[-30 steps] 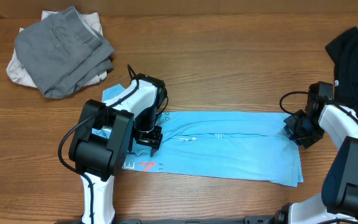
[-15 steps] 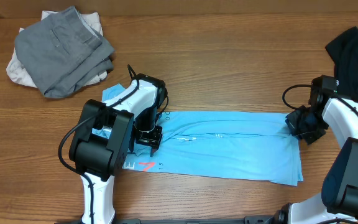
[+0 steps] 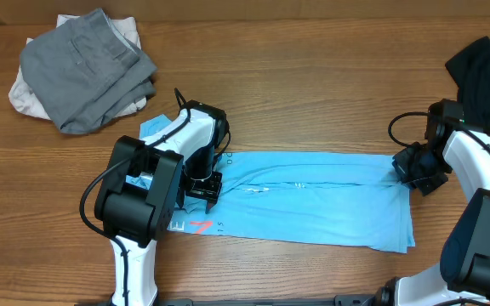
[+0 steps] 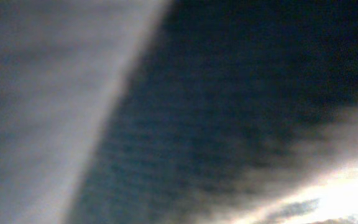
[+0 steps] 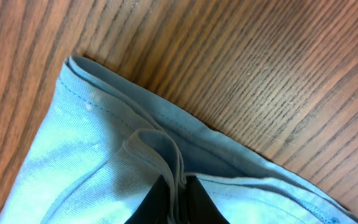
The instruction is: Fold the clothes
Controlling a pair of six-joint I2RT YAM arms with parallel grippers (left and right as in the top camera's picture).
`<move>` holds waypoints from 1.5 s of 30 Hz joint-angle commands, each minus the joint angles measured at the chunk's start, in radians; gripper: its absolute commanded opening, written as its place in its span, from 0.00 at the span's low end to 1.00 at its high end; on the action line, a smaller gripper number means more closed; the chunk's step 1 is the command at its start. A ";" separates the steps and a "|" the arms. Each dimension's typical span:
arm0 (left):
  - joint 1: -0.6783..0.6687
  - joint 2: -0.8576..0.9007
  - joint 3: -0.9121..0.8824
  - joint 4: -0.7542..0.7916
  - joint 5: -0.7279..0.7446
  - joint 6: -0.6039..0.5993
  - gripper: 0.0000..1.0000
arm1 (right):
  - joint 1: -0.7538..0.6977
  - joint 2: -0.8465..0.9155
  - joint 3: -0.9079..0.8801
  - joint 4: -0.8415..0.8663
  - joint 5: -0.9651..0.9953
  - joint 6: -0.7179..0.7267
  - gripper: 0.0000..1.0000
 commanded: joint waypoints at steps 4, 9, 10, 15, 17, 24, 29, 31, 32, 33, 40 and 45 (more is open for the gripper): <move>0.001 -0.013 -0.004 0.025 -0.021 0.001 0.64 | -0.013 -0.003 0.046 -0.007 0.035 -0.003 0.19; 0.001 -0.013 -0.004 0.025 -0.021 0.001 0.64 | -0.013 -0.002 0.046 -0.010 0.035 -0.003 0.19; 0.001 -0.013 -0.004 0.025 -0.021 0.001 0.64 | -0.013 -0.002 0.046 -0.011 0.035 -0.003 0.19; 0.001 -0.013 -0.004 0.025 -0.021 0.001 0.64 | -0.013 -0.003 0.046 -0.019 0.035 -0.003 0.04; 0.001 -0.013 -0.004 0.025 -0.021 0.001 0.63 | -0.013 -0.003 0.046 -0.024 0.035 -0.002 0.04; 0.001 -0.013 -0.004 0.021 -0.021 0.000 0.54 | -0.013 -0.026 0.046 -0.054 0.035 0.026 0.04; 0.001 -0.017 0.025 -0.013 -0.021 -0.008 0.48 | -0.013 -0.130 0.046 -0.101 0.034 0.035 0.04; 0.001 -0.028 0.042 -0.028 -0.021 -0.011 0.47 | -0.013 -0.189 0.046 -0.139 0.035 0.033 0.04; 0.001 -0.035 0.047 -0.032 -0.021 -0.016 0.47 | -0.013 -0.213 0.046 -0.159 0.035 0.031 0.04; 0.001 -0.046 0.051 -0.035 -0.022 -0.019 0.48 | -0.013 -0.237 0.045 -0.180 0.035 0.031 0.04; 0.001 -0.151 0.053 -0.057 -0.028 -0.038 0.52 | -0.013 -0.384 0.026 -0.284 0.042 0.031 0.04; 0.008 -0.176 0.053 -0.067 -0.028 -0.037 0.54 | -0.013 -0.418 0.025 -0.314 0.050 0.031 0.04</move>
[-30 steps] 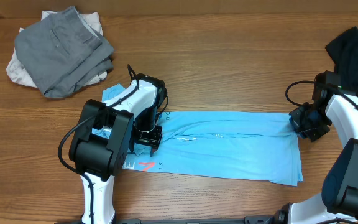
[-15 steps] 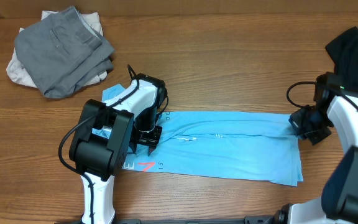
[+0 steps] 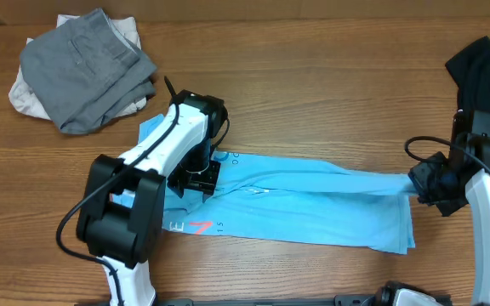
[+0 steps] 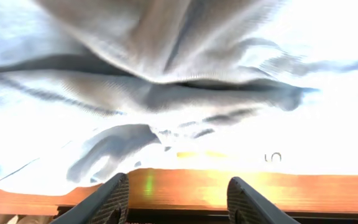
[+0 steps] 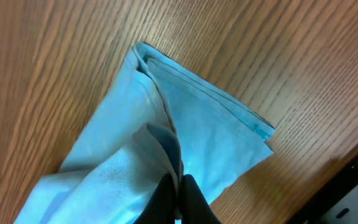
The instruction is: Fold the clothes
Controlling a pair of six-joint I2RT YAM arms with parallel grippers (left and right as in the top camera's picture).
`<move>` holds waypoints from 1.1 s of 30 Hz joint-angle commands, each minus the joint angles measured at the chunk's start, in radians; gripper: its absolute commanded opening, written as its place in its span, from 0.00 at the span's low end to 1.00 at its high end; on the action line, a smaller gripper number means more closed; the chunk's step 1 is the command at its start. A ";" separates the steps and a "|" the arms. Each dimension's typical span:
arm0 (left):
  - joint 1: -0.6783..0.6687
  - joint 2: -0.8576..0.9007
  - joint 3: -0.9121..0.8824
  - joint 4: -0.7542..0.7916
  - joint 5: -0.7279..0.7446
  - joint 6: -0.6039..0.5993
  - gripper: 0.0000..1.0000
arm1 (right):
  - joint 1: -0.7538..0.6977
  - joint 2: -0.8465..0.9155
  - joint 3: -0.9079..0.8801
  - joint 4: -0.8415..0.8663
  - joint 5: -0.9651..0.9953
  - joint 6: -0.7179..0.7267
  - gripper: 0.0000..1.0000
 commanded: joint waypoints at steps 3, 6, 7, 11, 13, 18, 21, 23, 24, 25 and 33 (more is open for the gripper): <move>0.013 -0.024 0.015 -0.029 -0.013 -0.011 0.54 | -0.007 -0.013 -0.027 0.002 0.037 0.005 0.04; 0.023 -0.024 0.015 -0.038 -0.015 -0.007 0.54 | -0.009 -0.013 -0.080 0.034 0.064 0.017 0.04; 0.026 -0.024 0.015 -0.037 -0.018 -0.007 0.54 | -0.013 -0.013 -0.099 0.042 0.072 0.034 0.04; 0.055 -0.024 0.015 -0.039 -0.040 -0.007 0.56 | -0.048 -0.013 -0.131 0.050 0.090 0.086 0.04; 0.078 -0.024 0.015 -0.045 -0.040 -0.007 0.56 | -0.078 -0.016 -0.129 0.042 0.089 0.087 0.04; 0.133 -0.024 0.015 -0.041 -0.035 -0.007 0.56 | -0.148 -0.029 -0.129 0.014 0.089 0.106 0.04; 0.151 -0.024 0.015 -0.040 -0.031 -0.007 0.56 | -0.164 -0.035 -0.129 0.024 0.078 0.058 0.04; 0.155 -0.024 0.015 -0.038 -0.027 -0.007 0.57 | -0.163 -0.033 -0.132 0.021 0.044 0.029 0.04; 0.156 -0.024 0.015 -0.037 -0.027 -0.008 0.58 | -0.163 -0.033 -0.135 0.014 0.042 0.027 0.04; 0.156 -0.024 0.015 -0.035 -0.027 -0.008 0.57 | -0.163 -0.033 -0.141 0.016 0.040 0.031 0.04; 0.156 -0.024 0.015 -0.019 0.025 -0.006 0.51 | -0.163 -0.032 -0.160 0.058 -0.056 -0.027 1.00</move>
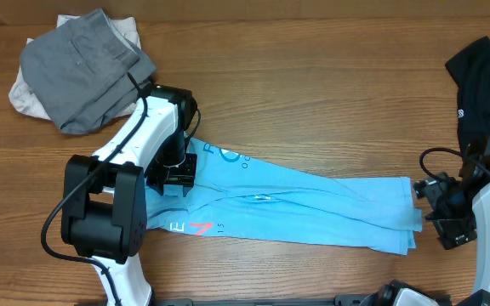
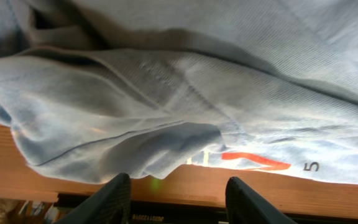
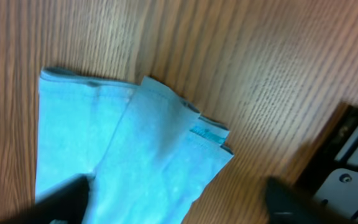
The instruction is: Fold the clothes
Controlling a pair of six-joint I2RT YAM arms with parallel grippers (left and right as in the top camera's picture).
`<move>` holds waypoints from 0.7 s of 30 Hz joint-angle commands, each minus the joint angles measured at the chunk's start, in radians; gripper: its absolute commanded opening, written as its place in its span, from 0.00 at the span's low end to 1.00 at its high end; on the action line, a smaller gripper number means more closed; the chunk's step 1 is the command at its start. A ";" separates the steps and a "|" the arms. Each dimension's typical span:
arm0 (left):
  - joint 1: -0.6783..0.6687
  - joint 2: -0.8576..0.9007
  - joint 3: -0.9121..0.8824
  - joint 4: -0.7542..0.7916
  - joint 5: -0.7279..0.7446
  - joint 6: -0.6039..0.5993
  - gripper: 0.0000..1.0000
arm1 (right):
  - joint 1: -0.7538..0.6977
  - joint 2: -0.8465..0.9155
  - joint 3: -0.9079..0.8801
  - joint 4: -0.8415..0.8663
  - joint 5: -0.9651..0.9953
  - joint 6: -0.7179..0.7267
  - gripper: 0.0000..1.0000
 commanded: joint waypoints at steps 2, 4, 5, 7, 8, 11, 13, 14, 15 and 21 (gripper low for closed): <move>0.002 -0.018 0.014 0.024 0.061 0.006 0.47 | -0.001 -0.021 -0.005 0.031 -0.138 -0.105 0.97; -0.002 -0.019 0.014 0.042 0.122 0.037 0.43 | 0.000 -0.020 -0.005 0.058 -0.203 -0.168 0.89; -0.008 -0.019 0.014 0.056 0.174 0.053 0.38 | 0.004 -0.021 -0.005 0.072 -0.232 -0.191 0.81; -0.023 -0.019 0.014 0.087 0.268 0.109 0.25 | 0.017 -0.020 -0.006 0.093 -0.259 -0.206 0.61; -0.034 -0.019 0.014 0.109 0.301 0.126 0.14 | 0.028 -0.020 -0.008 0.102 -0.258 -0.206 0.49; -0.068 -0.018 0.013 0.156 0.312 0.102 0.04 | 0.064 -0.019 -0.027 0.125 -0.257 -0.206 0.27; -0.085 -0.016 0.011 0.177 0.311 0.075 0.04 | 0.088 -0.018 -0.058 0.163 -0.257 -0.206 0.16; -0.090 -0.016 0.008 0.186 0.311 0.066 0.04 | 0.100 -0.015 -0.081 0.191 -0.257 -0.206 0.13; -0.092 -0.016 0.003 0.197 0.307 0.056 0.04 | 0.108 -0.011 -0.101 0.214 -0.257 -0.206 0.08; -0.066 -0.015 -0.062 0.251 0.222 -0.018 0.04 | 0.123 0.035 -0.206 0.328 -0.259 -0.201 0.04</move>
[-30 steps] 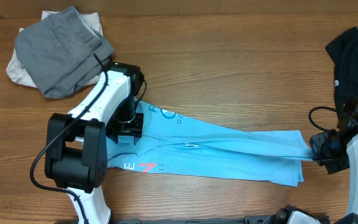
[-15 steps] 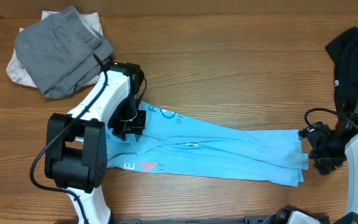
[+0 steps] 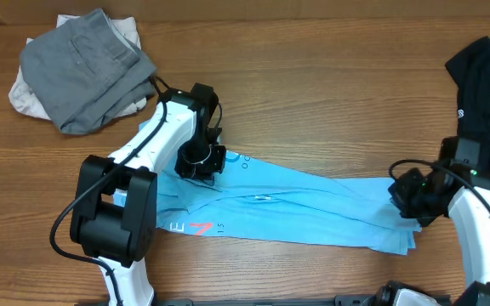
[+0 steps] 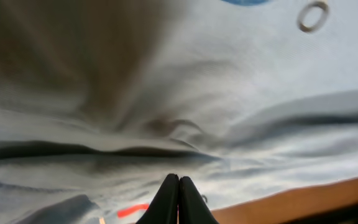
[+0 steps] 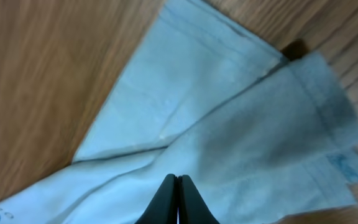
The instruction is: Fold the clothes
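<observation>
A light blue shirt (image 3: 313, 204) lies as a long folded strip across the table, with red and dark printing near its left end. My left gripper (image 3: 201, 163) is low over the shirt's upper left part. In the left wrist view its fingertips (image 4: 179, 182) are shut together against the blue cloth (image 4: 241, 93), and no cloth shows between them. My right gripper (image 3: 408, 197) is over the shirt's right end. In the right wrist view it (image 5: 178, 182) is likewise shut, above the layered hems (image 5: 247, 81).
A pile of folded grey clothes (image 3: 83, 68) sits at the back left. A black garment (image 3: 487, 76) lies at the back right, close to the right arm. The wooden table (image 3: 313, 85) shows behind the shirt, and its front edge is near the shirt's lower hem.
Both grippers were open and are now shut. The left one has moved right, toward the printing. The right one has moved left, from beside the shirt's end to over it.
First the shirt lay as a straight strip, with my right gripper shut on its right edge. Then the right gripper held that edge further right and the left gripper was open. Then both were open and the top layer lay slanted. Now both are shut over the shirt.
</observation>
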Controlling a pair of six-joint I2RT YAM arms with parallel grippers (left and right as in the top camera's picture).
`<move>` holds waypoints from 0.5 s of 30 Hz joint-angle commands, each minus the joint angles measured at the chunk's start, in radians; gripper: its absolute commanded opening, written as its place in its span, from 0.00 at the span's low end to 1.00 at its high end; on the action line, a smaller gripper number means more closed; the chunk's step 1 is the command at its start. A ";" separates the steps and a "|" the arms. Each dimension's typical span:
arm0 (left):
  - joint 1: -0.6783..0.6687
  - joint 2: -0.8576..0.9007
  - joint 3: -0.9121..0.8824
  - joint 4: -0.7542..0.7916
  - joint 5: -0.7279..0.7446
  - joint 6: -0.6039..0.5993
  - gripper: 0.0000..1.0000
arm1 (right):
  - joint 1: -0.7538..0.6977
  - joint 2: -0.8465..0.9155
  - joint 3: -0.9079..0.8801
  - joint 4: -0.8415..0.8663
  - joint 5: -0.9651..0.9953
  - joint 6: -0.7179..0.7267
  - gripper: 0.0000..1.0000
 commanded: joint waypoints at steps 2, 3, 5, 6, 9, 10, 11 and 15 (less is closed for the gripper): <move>0.035 -0.015 -0.066 0.031 -0.028 -0.043 0.04 | 0.005 0.034 -0.058 0.055 -0.011 -0.003 0.04; 0.045 -0.015 -0.081 0.039 -0.028 -0.043 0.04 | 0.005 0.043 -0.067 0.070 -0.017 -0.003 0.04; 0.058 -0.015 -0.108 0.064 -0.028 -0.044 0.04 | 0.005 0.063 -0.079 0.092 -0.032 -0.003 0.04; 0.064 -0.015 -0.121 0.077 -0.028 -0.051 0.04 | 0.005 0.075 -0.084 0.101 -0.039 -0.003 0.04; 0.087 -0.013 -0.159 0.110 -0.029 -0.055 0.04 | 0.005 0.116 -0.104 0.135 -0.042 -0.003 0.04; 0.096 -0.012 -0.172 0.121 -0.029 -0.055 0.04 | 0.005 0.130 -0.111 0.148 -0.042 -0.002 0.04; 0.107 -0.011 -0.182 0.130 -0.029 -0.056 0.04 | 0.005 0.148 -0.117 0.164 -0.042 0.005 0.04; 0.179 -0.006 -0.211 0.139 -0.047 -0.063 0.04 | 0.005 0.200 -0.119 0.197 -0.042 0.005 0.04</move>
